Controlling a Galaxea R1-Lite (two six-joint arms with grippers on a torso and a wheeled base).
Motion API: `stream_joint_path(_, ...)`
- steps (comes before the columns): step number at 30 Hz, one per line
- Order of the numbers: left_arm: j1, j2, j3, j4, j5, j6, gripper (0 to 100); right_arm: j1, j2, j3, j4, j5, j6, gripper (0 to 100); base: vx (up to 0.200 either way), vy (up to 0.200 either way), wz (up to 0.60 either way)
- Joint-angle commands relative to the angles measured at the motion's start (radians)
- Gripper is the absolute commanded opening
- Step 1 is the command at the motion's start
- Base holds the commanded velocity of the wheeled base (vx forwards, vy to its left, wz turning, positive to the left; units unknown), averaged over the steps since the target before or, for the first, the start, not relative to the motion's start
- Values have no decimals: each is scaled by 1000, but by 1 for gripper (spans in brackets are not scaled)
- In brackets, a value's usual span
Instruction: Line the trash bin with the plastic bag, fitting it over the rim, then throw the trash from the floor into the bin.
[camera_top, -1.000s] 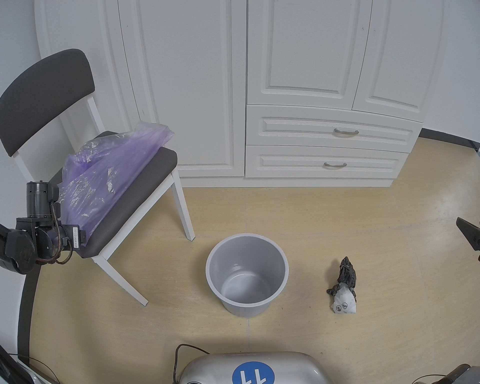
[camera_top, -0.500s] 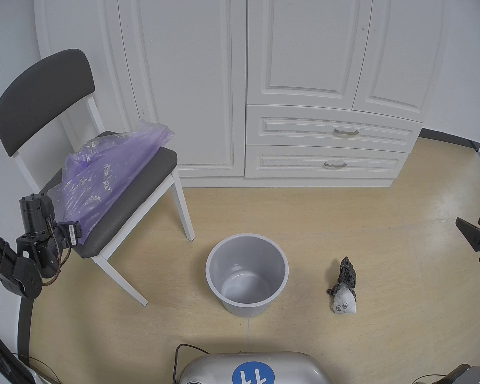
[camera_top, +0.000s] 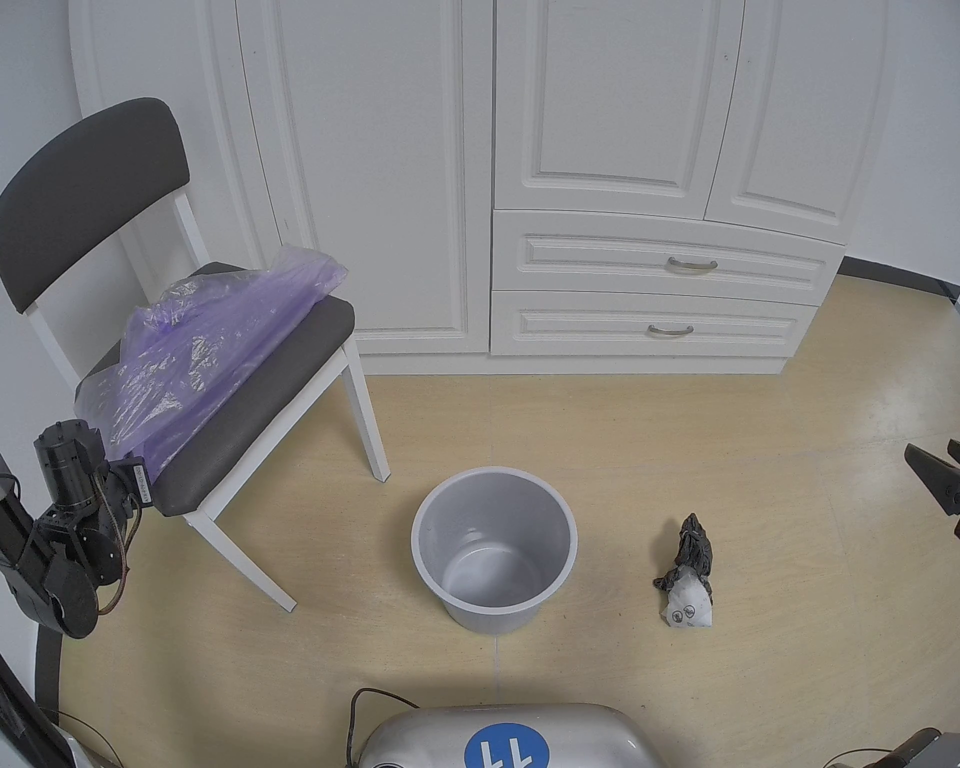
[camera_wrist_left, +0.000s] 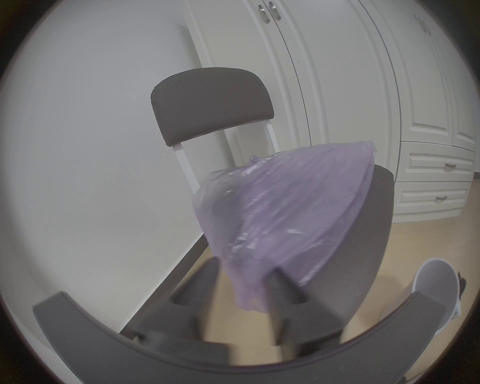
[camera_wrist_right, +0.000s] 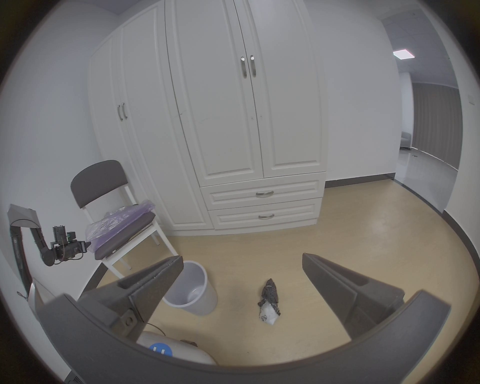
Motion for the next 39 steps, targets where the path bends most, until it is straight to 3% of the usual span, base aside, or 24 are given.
stream_joint_path(1,-29,-28,59,-59,-10,7,0,8,19,21,-3,35,-2,100,0,0,0)
stream_joint_path(8,-101,-125,78,-128,-84,-1,0,13,65,57,-98,38,15,100,0,0,0)
stream_joint_path(10,-150,-171,69,-125,-128,-7,0,48,53,88,-185,34,19,100,0,0,0)
stream_joint_path(13,-242,-217,46,-122,-147,-40,0,123,55,79,-222,17,21,100,0,0,0)
stream_joint_path(15,-260,-223,38,-122,-148,-50,0,136,58,74,-224,15,21,100,0,0,0)
stream_joint_path(16,-372,-260,18,-121,-147,-114,0,223,108,41,-224,12,32,100,0,0,0)
stream_joint_path(18,-461,-298,-23,-107,-147,-160,0,308,190,19,-234,-15,61,100,0,0,0)
stream_joint_path(21,-523,-324,-77,-76,-147,-183,0,390,254,-2,-274,-80,79,100,0,0,0)
stream_joint_path(22,-579,-352,-128,-32,-147,-195,0,462,332,-24,-337,-152,88,100,0,0,0)
stream_joint_path(24,-636,-384,-161,26,-147,-205,0,505,403,-41,-406,-209,82,100,0,0,0)
stream_joint_path(30,-771,-494,-137,117,-147,-263,0,530,573,-18,-559,-218,108,100,0,0,0)
stream_joint_path(31,-771,-494,-137,117,-147,-263,0,530,573,-18,-559,-218,108,100,0,0,0)
stream_joint_path(35,-779,-594,-109,166,-265,-267,0,531,633,-8,-639,-192,128,100,0,0,0)
stream_joint_path(39,-784,-686,-111,266,-294,-269,0,522,674,-19,-644,-192,130,100,0,0,0)
